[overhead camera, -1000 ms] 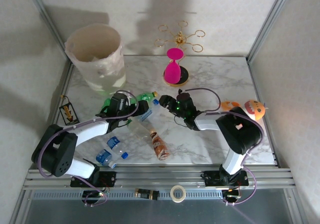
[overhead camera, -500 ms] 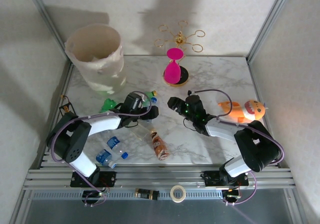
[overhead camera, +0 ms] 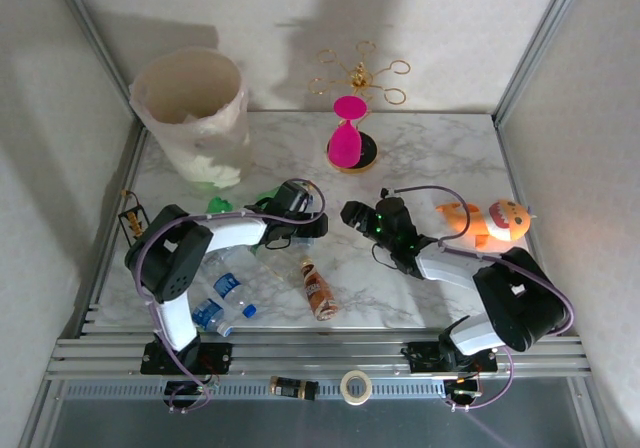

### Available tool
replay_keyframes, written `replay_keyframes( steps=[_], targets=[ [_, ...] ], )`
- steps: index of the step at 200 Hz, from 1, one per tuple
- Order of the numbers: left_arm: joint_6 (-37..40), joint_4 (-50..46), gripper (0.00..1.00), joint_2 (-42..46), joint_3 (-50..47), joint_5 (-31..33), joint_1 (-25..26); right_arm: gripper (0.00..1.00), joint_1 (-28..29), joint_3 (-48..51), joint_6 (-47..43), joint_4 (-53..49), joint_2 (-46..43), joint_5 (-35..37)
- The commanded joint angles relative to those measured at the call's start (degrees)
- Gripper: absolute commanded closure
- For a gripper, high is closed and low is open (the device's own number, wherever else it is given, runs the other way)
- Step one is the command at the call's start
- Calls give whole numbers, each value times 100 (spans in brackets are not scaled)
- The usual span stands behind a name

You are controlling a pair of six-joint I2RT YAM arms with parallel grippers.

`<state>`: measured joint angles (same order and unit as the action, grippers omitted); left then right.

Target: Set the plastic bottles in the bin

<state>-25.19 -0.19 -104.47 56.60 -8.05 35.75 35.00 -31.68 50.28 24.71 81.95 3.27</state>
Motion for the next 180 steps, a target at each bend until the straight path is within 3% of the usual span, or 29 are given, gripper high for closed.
replay_keyframes(
  steps=[1,57,108,140,155,180],
  targets=[
    [97,-231,17,-133,227,214,124,20,-55,118,-36,-25,-221,196],
    [15,-202,51,-52,287,349,152,18,-55,251,-54,-72,-466,339],
    [-120,17,58,773,-76,548,151,16,-52,305,-178,-6,-643,357],
    [-274,190,62,1654,-466,731,145,8,-51,306,-295,51,-663,328],
    [-293,191,65,2123,-576,897,144,1,-54,325,-299,60,-657,340],
    [-253,234,76,2936,-623,1236,134,1,-51,355,-293,194,-629,242]
  ],
)
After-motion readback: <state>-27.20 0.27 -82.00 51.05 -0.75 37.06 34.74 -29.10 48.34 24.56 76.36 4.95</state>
